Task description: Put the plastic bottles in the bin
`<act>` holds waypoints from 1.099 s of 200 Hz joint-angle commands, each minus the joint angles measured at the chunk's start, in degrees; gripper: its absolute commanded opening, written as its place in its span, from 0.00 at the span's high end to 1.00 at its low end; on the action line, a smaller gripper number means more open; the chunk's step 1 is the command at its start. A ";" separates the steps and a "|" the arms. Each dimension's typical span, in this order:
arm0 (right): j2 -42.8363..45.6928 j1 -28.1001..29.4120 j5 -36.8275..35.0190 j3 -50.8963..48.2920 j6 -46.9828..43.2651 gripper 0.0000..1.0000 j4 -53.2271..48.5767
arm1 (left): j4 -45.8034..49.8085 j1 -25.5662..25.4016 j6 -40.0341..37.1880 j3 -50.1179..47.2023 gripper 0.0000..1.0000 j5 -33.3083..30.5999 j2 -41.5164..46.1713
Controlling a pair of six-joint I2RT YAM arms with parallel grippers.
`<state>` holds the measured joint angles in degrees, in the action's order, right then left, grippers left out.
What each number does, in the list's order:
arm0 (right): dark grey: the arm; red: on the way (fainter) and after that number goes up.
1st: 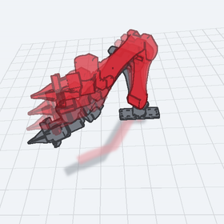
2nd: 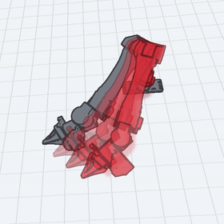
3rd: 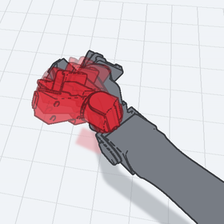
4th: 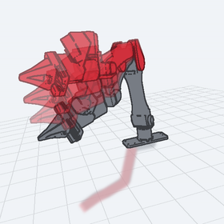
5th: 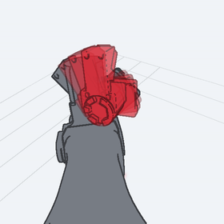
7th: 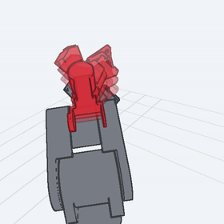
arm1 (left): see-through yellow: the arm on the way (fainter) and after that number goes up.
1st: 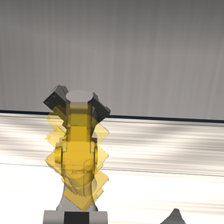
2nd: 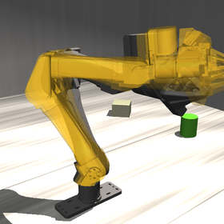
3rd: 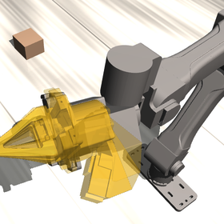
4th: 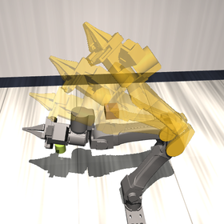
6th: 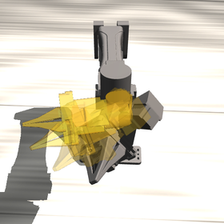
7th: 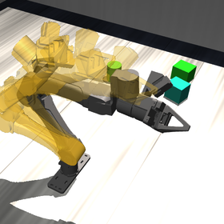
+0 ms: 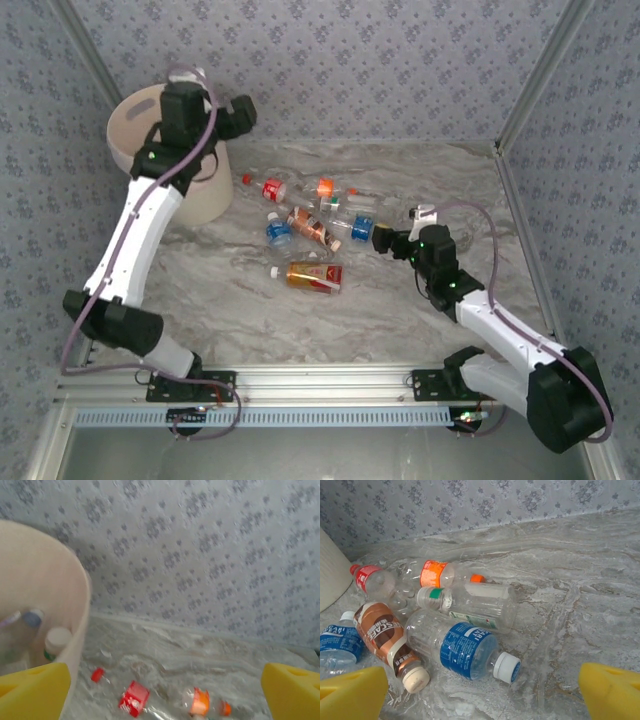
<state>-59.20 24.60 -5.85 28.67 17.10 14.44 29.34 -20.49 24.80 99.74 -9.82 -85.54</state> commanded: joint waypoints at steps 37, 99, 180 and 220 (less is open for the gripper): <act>-6.45 0.76 14.13 2.52 -3.36 0.00 3.19 | 0.62 -5.74 14.63 -19.22 0.02 -2.30 8.76; -15.88 7.94 19.42 6.22 -11.93 0.00 0.41 | 4.86 -7.38 10.82 -27.83 0.02 4.87 6.74; -17.74 11.86 12.90 7.81 -13.05 0.00 1.90 | -1.13 -9.18 14.86 -32.13 0.02 7.97 -8.35; -15.90 12.04 11.46 7.57 -13.81 0.00 0.34 | -6.22 -9.14 11.47 -31.99 0.02 11.15 -15.30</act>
<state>-77.17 36.16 7.86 34.98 4.82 15.68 26.74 -29.36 38.24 67.68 -0.67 -98.06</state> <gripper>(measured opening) 0.999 0.978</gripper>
